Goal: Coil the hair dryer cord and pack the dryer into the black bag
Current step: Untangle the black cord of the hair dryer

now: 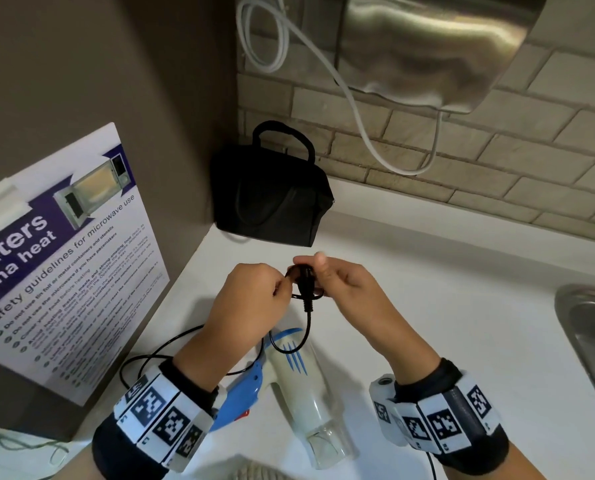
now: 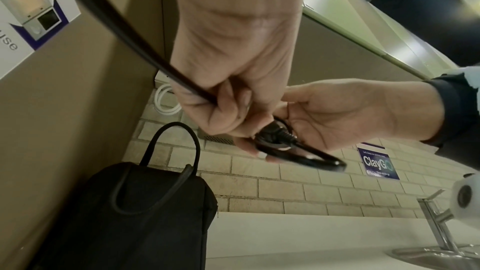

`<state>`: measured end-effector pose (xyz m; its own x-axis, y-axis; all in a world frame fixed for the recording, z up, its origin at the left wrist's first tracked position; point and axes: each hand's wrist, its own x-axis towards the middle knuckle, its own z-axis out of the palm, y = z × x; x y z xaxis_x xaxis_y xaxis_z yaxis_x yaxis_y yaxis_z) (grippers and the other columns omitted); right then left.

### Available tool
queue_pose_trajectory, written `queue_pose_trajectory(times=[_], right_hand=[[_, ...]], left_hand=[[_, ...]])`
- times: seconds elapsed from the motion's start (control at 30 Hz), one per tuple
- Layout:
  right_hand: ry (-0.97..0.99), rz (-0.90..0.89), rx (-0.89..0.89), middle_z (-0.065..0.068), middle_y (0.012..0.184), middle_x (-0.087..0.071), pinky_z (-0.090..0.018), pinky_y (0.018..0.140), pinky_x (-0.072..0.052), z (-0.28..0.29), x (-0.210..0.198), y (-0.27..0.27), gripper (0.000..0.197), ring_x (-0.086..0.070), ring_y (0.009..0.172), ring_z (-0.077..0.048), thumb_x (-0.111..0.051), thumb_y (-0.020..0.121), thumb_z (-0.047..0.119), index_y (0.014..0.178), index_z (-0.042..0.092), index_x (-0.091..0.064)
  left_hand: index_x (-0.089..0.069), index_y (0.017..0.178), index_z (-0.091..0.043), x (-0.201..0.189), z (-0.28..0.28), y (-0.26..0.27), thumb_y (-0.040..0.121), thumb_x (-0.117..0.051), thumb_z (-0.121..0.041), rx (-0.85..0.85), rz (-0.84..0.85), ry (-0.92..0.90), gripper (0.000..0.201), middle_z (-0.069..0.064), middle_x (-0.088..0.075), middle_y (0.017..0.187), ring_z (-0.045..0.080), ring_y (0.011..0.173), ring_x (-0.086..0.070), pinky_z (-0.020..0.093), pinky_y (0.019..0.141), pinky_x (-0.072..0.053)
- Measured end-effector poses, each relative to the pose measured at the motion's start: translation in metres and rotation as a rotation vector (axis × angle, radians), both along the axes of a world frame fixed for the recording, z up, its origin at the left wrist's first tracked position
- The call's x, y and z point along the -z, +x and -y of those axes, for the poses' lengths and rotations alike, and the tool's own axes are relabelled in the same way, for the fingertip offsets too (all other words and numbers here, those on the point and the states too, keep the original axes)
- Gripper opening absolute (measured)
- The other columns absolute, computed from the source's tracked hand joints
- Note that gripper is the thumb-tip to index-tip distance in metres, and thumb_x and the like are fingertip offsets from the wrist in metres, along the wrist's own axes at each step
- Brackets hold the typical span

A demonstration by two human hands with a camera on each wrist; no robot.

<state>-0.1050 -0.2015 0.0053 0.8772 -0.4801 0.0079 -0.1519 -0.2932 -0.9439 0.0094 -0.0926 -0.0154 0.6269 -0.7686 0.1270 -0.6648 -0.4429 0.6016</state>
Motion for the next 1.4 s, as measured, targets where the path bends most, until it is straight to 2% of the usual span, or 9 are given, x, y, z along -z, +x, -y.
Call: queue_pose_trajectory(times=[0.17,0.27,0.37,0.53,0.67,0.93,1.1,1.27,1.4], right_hand=[[0.06,-0.005,0.005,0.006,0.095,-0.074,-0.022,0.09,-0.051,-0.006,-0.001,0.001,0.014,-0.066,0.095,-0.004,-0.061,0.089,0.034,0.082,0.041,-0.071],[0.229,0.003,-0.017,-0.008,0.105,-0.071,-0.035,0.093,-0.053,-0.005,0.0,0.0,0.016,-0.066,0.101,-0.015,-0.061,0.089,0.03,0.098,0.021,-0.071],[0.417,0.034,-0.051,-0.008,0.116,-0.069,-0.042,0.089,-0.055,-0.004,0.0,-0.003,0.023,-0.068,0.103,-0.026,-0.057,0.09,0.026,0.1,0.008,-0.067],[0.369,0.043,-0.029,-0.009,0.122,-0.06,-0.044,0.092,-0.053,0.004,0.002,-0.009,0.036,-0.069,0.095,-0.023,-0.054,0.093,0.005,0.12,0.03,-0.059],[0.326,0.0,-0.009,-0.007,0.127,-0.054,-0.036,0.089,-0.056,0.012,0.01,-0.013,0.058,-0.067,0.102,-0.02,-0.044,0.09,-0.012,0.126,0.033,-0.052],[0.368,-0.15,0.03,-0.013,0.122,-0.06,-0.028,0.075,-0.057,0.024,0.014,-0.015,0.032,-0.069,0.097,-0.021,-0.049,0.093,-0.003,0.115,0.016,-0.062],[0.128,0.02,0.083,-0.005,0.116,-0.065,-0.032,0.082,-0.051,0.017,-0.007,-0.007,0.024,-0.067,0.098,-0.014,-0.051,0.095,0.014,0.115,0.023,-0.061],[-0.35,0.388,-0.082,0.004,0.141,-0.046,-0.03,0.107,-0.036,-0.004,-0.065,-0.01,0.045,-0.042,0.131,-0.009,-0.047,0.096,0.028,0.14,0.029,-0.035],[-0.716,0.247,-0.248,0.003,0.109,-0.065,-0.033,0.098,-0.04,0.0,-0.078,0.005,0.029,-0.053,0.107,-0.009,-0.051,0.096,0.027,0.124,0.024,-0.057]], left_hand=[[-0.039,0.046,-0.011,-0.003,-0.003,0.001,0.092,-0.054,-0.021,-0.061,-0.002,-0.121,0.049,-0.001,-0.029,0.043,0.016,0.045,-0.029,0.029,0.048,-0.027],[-0.061,0.061,-0.004,-0.001,-0.003,0.004,0.094,-0.053,-0.026,-0.085,0.014,-0.199,0.04,-0.001,-0.041,0.045,0.016,0.045,-0.037,0.026,0.05,-0.032],[-0.068,0.077,-0.017,-0.005,-0.005,0.007,0.095,-0.049,-0.032,-0.061,-0.128,-0.208,0.031,-0.003,-0.06,0.055,0.009,0.051,-0.054,0.019,0.054,-0.04],[-0.061,0.108,-0.025,-0.011,-0.012,0.012,0.093,-0.055,-0.032,-0.042,-0.388,-0.273,0.018,-0.004,-0.07,0.068,0.014,0.062,-0.062,0.016,0.06,-0.043],[-0.057,0.101,-0.023,-0.02,-0.016,0.016,0.095,-0.052,-0.026,-0.061,-0.392,-0.374,0.009,-0.006,-0.073,0.074,0.016,0.054,-0.051,0.013,0.049,-0.036],[-0.057,0.1,-0.017,-0.059,-0.024,0.012,0.096,-0.05,-0.014,0.002,-0.489,-0.551,0.009,0.008,-0.072,0.078,-0.005,0.044,-0.051,0.009,0.052,-0.034],[-0.06,0.1,-0.016,-0.074,-0.025,0.003,0.096,-0.049,-0.013,0.096,-0.48,-0.563,0.012,0.003,-0.07,0.072,-0.004,0.045,-0.05,0.006,0.051,-0.034],[-0.045,0.124,-0.024,-0.081,-0.025,0.001,0.096,-0.051,-0.018,0.182,-0.302,-0.347,0.03,-0.012,-0.075,0.078,0.007,0.064,-0.06,0.016,0.065,-0.045],[-0.041,0.122,-0.026,-0.086,-0.023,0.001,0.094,-0.054,-0.014,0.189,-0.239,-0.423,0.034,-0.005,-0.073,0.074,0.005,0.075,-0.065,0.019,0.072,-0.048]])
